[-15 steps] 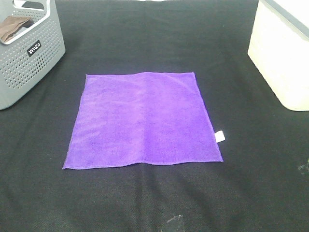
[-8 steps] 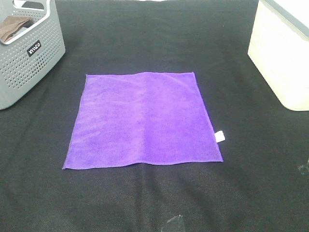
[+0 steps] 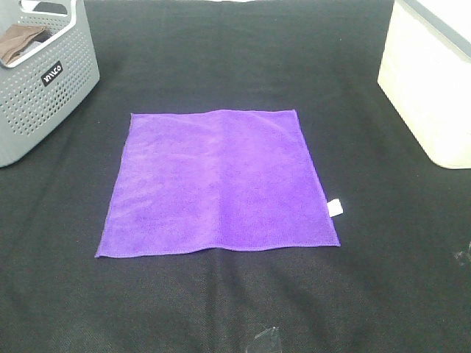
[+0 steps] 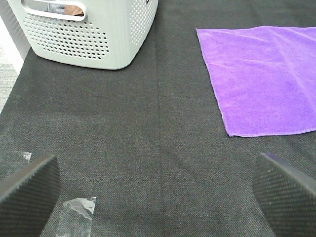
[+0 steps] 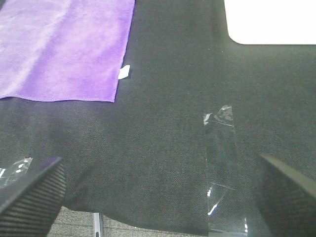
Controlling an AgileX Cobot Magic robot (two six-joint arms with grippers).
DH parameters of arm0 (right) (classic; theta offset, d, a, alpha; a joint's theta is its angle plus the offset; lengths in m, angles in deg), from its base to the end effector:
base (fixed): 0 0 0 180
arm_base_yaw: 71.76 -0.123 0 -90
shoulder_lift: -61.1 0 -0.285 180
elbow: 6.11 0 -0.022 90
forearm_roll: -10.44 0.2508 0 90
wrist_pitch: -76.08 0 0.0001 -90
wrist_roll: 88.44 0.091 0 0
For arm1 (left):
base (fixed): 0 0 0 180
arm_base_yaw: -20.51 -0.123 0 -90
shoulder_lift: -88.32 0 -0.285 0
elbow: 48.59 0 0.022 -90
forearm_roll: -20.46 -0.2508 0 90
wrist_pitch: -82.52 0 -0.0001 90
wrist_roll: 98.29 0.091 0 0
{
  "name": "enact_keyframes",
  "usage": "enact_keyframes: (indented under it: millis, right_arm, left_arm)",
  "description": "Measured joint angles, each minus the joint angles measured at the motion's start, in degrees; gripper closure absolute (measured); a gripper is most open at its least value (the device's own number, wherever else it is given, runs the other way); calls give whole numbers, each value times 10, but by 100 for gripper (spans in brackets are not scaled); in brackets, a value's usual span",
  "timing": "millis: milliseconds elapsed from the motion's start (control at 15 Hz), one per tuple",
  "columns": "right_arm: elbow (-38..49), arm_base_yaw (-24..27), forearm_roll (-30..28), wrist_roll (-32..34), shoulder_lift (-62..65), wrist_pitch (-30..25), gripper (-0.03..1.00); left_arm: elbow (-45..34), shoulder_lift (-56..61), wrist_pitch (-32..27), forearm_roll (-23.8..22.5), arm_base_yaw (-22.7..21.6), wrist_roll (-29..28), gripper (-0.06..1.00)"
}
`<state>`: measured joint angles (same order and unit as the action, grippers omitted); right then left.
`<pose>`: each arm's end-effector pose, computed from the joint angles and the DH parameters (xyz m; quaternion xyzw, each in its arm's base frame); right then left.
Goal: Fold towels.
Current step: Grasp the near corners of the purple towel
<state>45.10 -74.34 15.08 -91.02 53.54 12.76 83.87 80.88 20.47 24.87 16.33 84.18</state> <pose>-0.0029 0.0065 0.2611 -0.0410 0.8733 0.0404 0.4837 -0.0085 -0.0068 0.2806 -0.0103 0.8521 -0.0081 0.5232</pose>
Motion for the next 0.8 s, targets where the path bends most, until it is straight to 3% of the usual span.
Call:
enact_keyframes:
  millis: [667, 800]
  right_arm:
    - [-1, 0, 1, -2, 0, -1, 1]
    - [-24, 0, 2, -5, -41, -27, 1]
  left_arm:
    - [1, -3, -1, 2, 0, -1, -4]
    - [35, -82, -36, 5, 0, -2, -4]
